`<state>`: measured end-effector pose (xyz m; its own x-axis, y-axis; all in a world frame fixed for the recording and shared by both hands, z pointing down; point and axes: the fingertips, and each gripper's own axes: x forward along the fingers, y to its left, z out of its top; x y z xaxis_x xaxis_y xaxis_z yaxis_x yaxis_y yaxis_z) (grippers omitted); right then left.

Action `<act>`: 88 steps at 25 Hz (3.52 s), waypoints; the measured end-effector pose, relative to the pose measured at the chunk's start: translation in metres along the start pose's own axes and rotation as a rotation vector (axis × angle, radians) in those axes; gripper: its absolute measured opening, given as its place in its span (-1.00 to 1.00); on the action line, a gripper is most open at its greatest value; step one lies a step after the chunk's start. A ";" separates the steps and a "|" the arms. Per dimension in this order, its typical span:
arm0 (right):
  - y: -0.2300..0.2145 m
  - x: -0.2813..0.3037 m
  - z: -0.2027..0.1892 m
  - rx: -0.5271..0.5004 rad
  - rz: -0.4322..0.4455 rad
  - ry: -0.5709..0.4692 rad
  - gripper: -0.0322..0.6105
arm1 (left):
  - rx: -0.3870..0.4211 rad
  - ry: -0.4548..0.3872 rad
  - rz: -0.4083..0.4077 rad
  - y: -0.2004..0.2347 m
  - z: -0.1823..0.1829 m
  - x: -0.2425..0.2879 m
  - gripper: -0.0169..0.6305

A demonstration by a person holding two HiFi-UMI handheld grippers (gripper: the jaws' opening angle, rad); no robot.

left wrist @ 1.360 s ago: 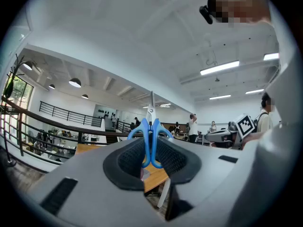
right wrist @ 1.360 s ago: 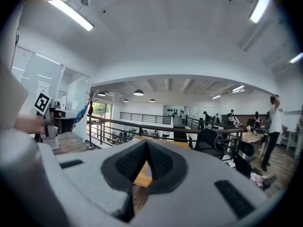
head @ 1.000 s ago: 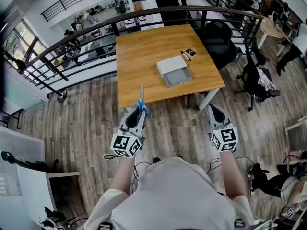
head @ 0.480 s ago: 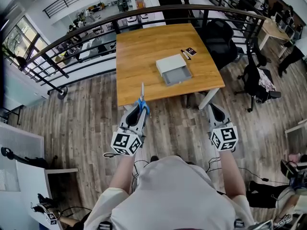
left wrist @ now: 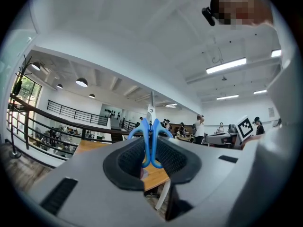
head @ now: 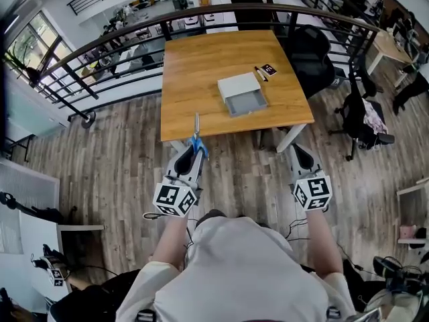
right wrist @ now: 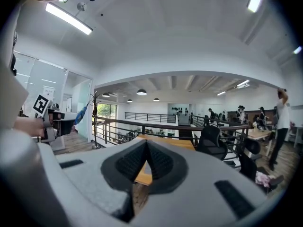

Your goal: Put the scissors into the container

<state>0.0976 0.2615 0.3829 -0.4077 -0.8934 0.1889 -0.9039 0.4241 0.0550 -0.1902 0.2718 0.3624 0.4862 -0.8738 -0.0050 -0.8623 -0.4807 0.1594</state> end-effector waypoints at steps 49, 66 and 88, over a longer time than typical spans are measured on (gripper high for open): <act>-0.038 0.247 0.023 0.030 -0.227 0.124 -0.89 | -0.011 0.025 -0.231 0.205 0.028 0.230 -0.72; -0.103 0.298 -0.003 0.063 -0.142 0.152 -0.89 | -0.030 0.054 -0.159 0.194 -0.001 0.297 -0.72; -0.226 0.399 -0.030 0.060 0.030 0.193 -0.89 | -0.006 0.088 -0.042 0.173 -0.035 0.429 -0.72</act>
<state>0.1429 -0.1860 0.4752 -0.4076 -0.8331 0.3739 -0.9002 0.4353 -0.0113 -0.1258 -0.1832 0.4225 0.5330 -0.8428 0.0744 -0.8399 -0.5165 0.1665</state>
